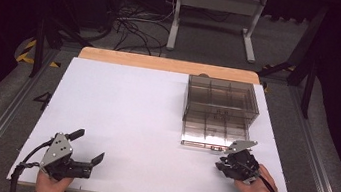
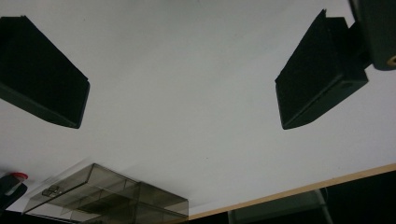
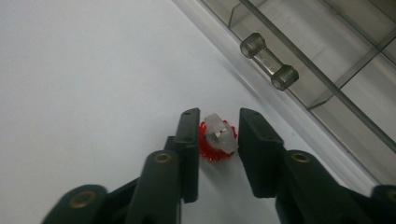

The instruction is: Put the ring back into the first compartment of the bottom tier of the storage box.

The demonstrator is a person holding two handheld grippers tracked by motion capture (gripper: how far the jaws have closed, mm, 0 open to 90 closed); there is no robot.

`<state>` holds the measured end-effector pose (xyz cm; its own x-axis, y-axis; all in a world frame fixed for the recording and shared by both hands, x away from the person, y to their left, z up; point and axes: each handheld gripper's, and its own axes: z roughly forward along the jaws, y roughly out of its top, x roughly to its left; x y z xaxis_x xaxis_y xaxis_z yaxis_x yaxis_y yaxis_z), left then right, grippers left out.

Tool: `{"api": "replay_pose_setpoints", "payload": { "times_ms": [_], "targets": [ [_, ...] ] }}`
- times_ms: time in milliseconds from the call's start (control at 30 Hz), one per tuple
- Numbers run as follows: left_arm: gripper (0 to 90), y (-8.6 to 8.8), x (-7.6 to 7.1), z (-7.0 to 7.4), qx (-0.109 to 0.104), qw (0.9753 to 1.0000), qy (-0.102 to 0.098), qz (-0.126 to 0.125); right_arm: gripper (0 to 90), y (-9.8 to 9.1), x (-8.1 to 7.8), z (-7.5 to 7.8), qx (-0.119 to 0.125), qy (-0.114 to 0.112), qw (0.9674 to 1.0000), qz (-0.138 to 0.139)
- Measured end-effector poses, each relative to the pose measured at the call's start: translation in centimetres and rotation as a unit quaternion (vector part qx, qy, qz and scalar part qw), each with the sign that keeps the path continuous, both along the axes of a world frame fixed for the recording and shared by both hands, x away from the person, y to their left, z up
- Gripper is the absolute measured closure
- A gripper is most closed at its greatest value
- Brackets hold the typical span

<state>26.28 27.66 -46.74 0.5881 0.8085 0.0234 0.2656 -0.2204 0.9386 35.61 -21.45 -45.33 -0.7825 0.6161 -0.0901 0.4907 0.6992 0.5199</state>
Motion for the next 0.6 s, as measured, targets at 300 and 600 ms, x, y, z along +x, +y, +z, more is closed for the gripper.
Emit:
{"api": "replay_pose_setpoints", "payload": {
  "times_ms": [300, 600],
  "targets": [
    [3.7, 0.0, 0.0, 0.0, -0.001, 1.0000, 0.000, 0.000, 75.1, 0.1, -0.5, 1.0, 0.004, -0.028, 0.9996, 0.005],
    [3.7, 0.0, 0.0, 0.0, -0.001, 1.0000, 0.000, 0.000, 75.1, -0.1, -0.7, 1.4, 0.010, -0.036, 0.9993, 0.006]
  ]
}}
